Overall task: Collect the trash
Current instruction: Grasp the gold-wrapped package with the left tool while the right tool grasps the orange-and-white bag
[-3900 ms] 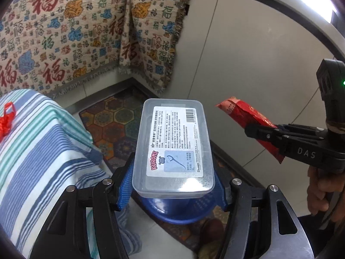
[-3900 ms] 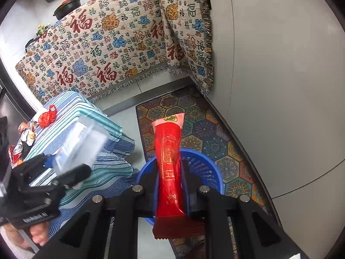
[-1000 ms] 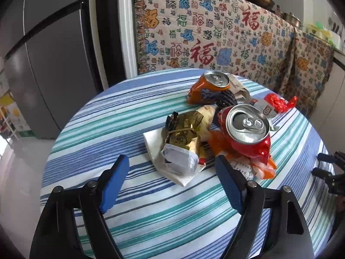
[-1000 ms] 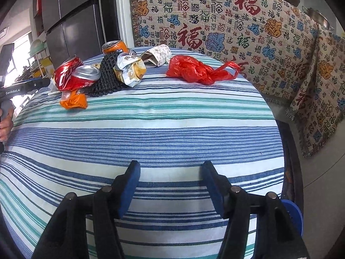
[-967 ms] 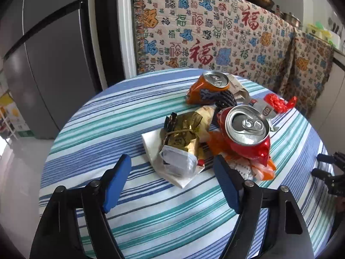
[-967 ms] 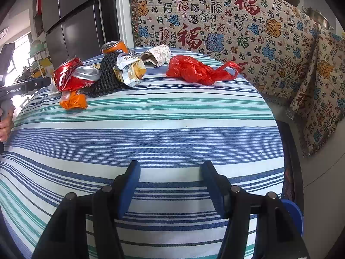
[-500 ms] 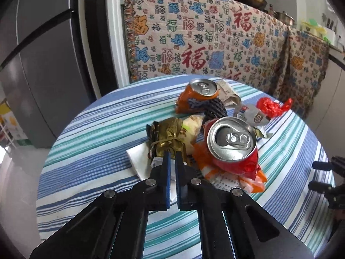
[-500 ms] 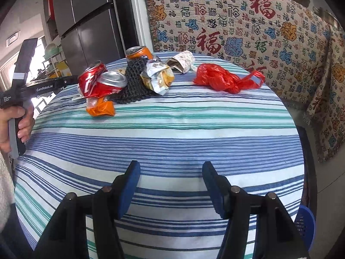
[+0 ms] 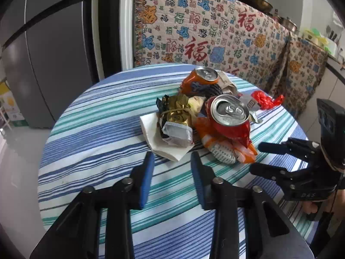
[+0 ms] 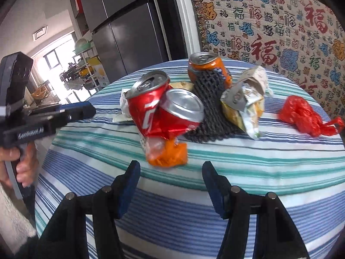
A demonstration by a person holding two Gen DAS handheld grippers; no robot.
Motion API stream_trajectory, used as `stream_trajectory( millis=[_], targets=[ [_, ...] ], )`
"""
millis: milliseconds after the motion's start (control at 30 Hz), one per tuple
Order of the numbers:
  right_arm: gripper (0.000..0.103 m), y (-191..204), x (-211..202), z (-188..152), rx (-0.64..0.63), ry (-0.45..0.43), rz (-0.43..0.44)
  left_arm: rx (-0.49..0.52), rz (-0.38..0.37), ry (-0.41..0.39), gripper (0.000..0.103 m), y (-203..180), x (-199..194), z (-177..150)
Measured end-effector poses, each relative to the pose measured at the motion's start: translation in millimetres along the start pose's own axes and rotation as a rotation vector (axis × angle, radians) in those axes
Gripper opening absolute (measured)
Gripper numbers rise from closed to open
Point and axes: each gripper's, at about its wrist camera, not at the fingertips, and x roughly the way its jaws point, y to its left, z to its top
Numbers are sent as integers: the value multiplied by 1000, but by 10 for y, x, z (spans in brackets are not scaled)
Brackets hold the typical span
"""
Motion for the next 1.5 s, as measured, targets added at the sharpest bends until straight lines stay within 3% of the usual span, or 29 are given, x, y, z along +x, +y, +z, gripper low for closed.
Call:
stream_trajectory(
  millis=[67,133,267,400,667,767,800,833,933,1133,1333,1433,1467,1500],
  targets=[
    [62,41,111,69,0,1,0,-5,-7,8,48,6,21,7],
    [41,29,182,113,20,15,14,-22,-24,10,49,41,28,33],
    [37,19,56,59,12,29,3,-43,-57,0,56,83,35,105],
    [37,-34,-262,-204,-3,69,6,-42,-65,-1,72,47,153,189],
    [37,-177,-764,-729,1,90,-15,-58,-22,19,74,-35,521,390],
    [37,-194,-819,-779,-10,82,-30,-84,-20,24,64,-60,602,432],
    [37,-202,-836,-795,-14,79,-33,-91,-17,26,47,-65,624,441],
    [37,-220,-839,-794,-13,78,-35,-95,-16,34,37,-60,638,436],
    [37,-288,-867,-835,6,71,-32,-110,9,11,32,-26,588,423],
    [37,-360,-899,-828,16,40,-105,-136,18,-42,30,119,110,340],
    [38,-473,-908,-855,45,12,-139,-48,18,35,31,-69,-359,-189],
    [47,-434,-897,-895,31,3,-137,-29,16,71,33,-232,-389,-493],
    [60,-437,-865,-900,32,12,-127,-25,12,78,35,-280,-375,-576],
    [65,-438,-827,-907,33,26,-114,-20,6,90,40,-319,-335,-639]
  ],
)
